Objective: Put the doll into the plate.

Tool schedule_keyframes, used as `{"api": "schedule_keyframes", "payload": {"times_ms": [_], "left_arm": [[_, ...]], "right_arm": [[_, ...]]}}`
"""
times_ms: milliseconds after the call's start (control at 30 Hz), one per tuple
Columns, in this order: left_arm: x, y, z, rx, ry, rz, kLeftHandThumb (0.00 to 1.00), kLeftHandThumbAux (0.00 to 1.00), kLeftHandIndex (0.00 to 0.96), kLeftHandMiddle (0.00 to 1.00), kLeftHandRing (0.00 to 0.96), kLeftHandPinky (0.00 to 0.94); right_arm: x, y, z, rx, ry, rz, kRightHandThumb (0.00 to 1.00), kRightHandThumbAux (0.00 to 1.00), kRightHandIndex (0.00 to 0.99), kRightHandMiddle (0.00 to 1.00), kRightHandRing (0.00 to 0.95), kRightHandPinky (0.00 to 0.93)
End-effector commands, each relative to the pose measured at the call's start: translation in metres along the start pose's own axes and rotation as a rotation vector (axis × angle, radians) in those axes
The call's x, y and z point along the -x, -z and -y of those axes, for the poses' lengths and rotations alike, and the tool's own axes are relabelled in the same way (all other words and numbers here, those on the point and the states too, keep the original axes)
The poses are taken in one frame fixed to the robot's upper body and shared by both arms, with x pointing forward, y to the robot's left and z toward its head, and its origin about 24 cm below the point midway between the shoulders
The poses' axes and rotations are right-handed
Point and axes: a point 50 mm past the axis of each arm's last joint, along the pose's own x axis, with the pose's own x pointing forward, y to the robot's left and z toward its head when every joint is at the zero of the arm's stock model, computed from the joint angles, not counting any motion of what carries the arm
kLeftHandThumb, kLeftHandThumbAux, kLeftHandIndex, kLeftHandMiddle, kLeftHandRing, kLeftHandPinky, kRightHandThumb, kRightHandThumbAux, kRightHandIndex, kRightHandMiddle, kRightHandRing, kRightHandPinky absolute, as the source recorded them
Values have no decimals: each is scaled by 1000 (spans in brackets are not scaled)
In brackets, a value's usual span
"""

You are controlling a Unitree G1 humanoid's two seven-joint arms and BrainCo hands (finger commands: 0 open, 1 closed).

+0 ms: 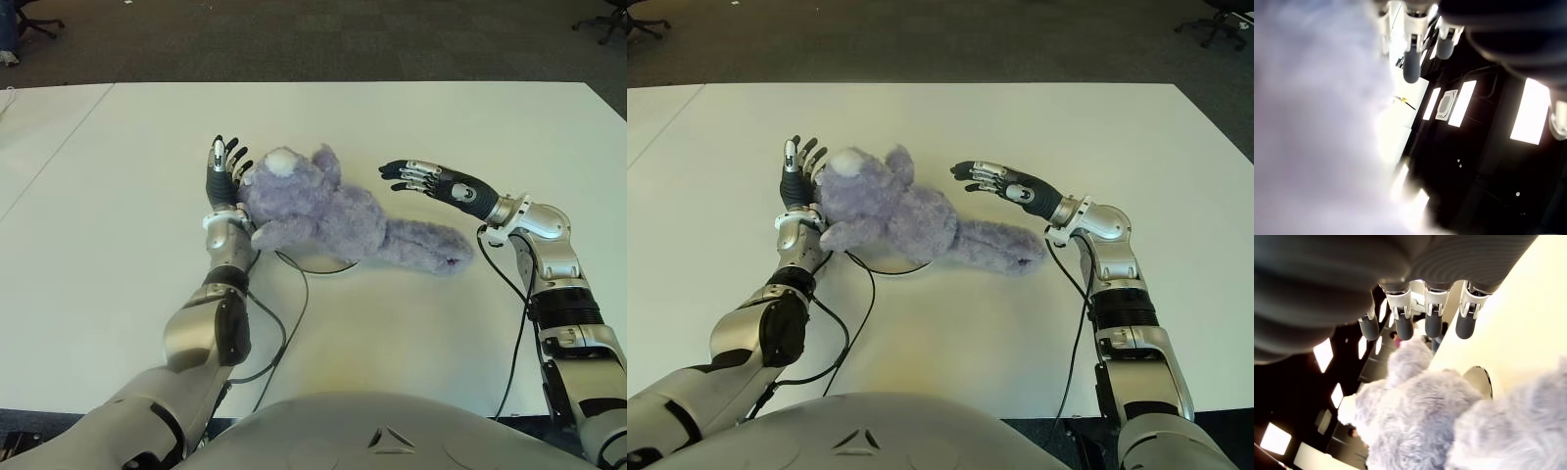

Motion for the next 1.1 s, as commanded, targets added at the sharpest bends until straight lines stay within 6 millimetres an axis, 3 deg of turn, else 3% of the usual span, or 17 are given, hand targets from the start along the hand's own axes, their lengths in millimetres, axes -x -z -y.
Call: {"api": "schedule_keyframes", "payload": {"times_ms": [33,600,867,1100], "left_arm": [[116,94,-58,15,-216,-420,0,335,7,185,230,274],[116,94,-57,34,-210,-410,0,332,4,186,234,297],[116,94,-58,33,-216,-414,0,332,14,196,244,306],[116,94,-57,26,-212,-414,0,333,17,199,243,288]], "right_arm": [[5,-3,12,-73,92,95,9,285,0,0,0,0],[14,10,18,-199,203,167,0,417,0,0,0,0],[17,6,18,-204,230,192,0,439,0,0,0,0],[19,2,23,-230,293,220,58,419,0,0,0,0]]}}
